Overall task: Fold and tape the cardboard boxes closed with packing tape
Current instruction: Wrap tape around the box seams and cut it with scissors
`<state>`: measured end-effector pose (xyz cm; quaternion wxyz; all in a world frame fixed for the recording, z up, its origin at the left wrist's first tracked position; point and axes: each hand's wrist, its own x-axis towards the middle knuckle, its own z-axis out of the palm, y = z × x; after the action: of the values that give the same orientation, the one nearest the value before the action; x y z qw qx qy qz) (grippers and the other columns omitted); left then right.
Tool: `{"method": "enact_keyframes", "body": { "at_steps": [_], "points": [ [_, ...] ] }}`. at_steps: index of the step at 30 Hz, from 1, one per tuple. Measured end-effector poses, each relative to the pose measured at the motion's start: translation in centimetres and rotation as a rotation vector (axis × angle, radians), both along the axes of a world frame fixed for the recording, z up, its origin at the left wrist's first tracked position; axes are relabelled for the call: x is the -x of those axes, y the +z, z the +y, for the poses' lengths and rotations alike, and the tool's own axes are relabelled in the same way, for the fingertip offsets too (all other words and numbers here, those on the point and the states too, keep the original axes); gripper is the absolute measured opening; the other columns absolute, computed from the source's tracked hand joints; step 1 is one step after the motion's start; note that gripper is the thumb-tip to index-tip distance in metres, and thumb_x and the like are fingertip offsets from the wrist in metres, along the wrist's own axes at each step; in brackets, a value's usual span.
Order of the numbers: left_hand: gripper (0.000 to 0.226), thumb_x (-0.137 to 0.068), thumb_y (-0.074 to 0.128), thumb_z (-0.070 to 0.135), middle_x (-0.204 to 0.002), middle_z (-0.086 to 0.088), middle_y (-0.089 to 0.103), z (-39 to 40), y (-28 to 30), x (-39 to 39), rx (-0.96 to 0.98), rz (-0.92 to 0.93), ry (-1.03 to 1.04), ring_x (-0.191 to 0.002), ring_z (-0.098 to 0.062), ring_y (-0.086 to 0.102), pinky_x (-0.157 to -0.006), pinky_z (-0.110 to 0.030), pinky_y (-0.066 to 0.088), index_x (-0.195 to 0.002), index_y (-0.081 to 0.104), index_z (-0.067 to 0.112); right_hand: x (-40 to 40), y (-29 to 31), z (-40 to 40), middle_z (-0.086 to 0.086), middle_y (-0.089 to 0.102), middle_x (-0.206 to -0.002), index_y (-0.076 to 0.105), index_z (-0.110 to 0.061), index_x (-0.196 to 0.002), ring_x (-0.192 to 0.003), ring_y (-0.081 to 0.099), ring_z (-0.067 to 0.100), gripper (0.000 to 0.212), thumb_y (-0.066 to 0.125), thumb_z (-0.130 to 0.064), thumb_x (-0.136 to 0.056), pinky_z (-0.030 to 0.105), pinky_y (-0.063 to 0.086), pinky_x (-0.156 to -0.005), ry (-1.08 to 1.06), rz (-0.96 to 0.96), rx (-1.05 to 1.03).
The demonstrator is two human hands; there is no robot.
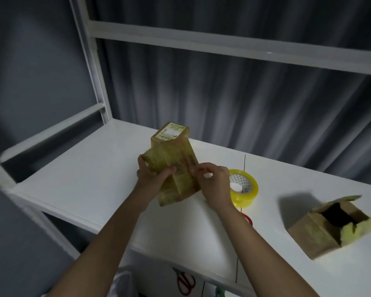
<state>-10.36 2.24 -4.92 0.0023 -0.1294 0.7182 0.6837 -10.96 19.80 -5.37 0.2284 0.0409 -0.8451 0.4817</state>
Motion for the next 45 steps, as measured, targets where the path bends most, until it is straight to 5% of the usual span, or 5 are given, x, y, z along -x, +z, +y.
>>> {"method": "enact_keyframes", "body": {
  "at_steps": [3,10,24,35,45],
  "points": [
    [0.097,-0.042,0.074,0.063,-0.129,-0.002,0.045,-0.8,-0.3,-0.4,0.003,-0.041,0.017,-0.109,-0.027,0.054,-0.086,-0.051,0.053,-0.125,0.025,0.047,0.4,-1.3,0.0,0.003,0.046,-0.11,0.036,-0.032,-0.142,-0.103,0.04,0.02,0.081,0.072,-0.055,-0.073,0.036,0.035,-0.091,-0.139,-0.153,-0.177],
    [0.103,-0.042,0.073,0.067,-0.13,-0.002,0.046,-1.0,0.4,-0.6,-0.104,-0.054,0.044,-0.112,-0.025,0.053,-0.08,-0.049,0.056,-0.129,0.024,0.039,-3.3,-1.1,-1.7,0.006,0.034,-0.152,0.037,-0.007,-0.145,-0.143,0.026,0.017,0.053,0.035,-0.037,-0.101,0.04,0.023,-0.117,0.399,0.267,-0.262],
    [0.104,-0.039,0.073,0.071,-0.13,-0.002,0.043,-1.3,1.0,-0.7,-0.009,-0.031,0.044,-0.113,-0.024,0.051,-0.084,-0.048,0.054,-0.126,0.025,0.039,-3.6,-1.0,-1.4,-0.015,-0.013,-0.157,-0.011,-0.034,-0.148,-0.143,-0.017,0.003,0.079,0.02,-0.071,-0.086,0.026,-0.01,-0.116,0.462,-0.14,-0.41],
    [0.092,-0.073,0.058,0.055,-0.15,0.013,0.018,1.7,0.4,-2.6,0.016,0.256,-0.023,-0.135,-0.013,0.03,-0.106,-0.043,0.039,-0.147,0.004,0.045,-3.8,1.0,-3.2,-0.015,0.07,-0.105,0.056,-0.032,-0.117,-0.1,0.065,0.004,0.022,0.042,-0.028,-0.1,0.019,0.051,-0.077,0.448,-0.461,0.655],
    [0.053,-0.069,0.018,0.089,-0.157,0.017,0.011,3.4,-0.8,-2.0,0.154,0.336,0.039,-0.145,-0.015,0.014,-0.113,-0.056,0.021,-0.119,0.001,0.081,-3.5,-0.2,-4.3,-0.001,0.07,-0.087,0.066,-0.022,-0.088,-0.088,0.067,0.02,0.041,0.033,-0.04,-0.102,0.033,0.055,-0.075,0.008,-0.272,0.55]
  ]
}}
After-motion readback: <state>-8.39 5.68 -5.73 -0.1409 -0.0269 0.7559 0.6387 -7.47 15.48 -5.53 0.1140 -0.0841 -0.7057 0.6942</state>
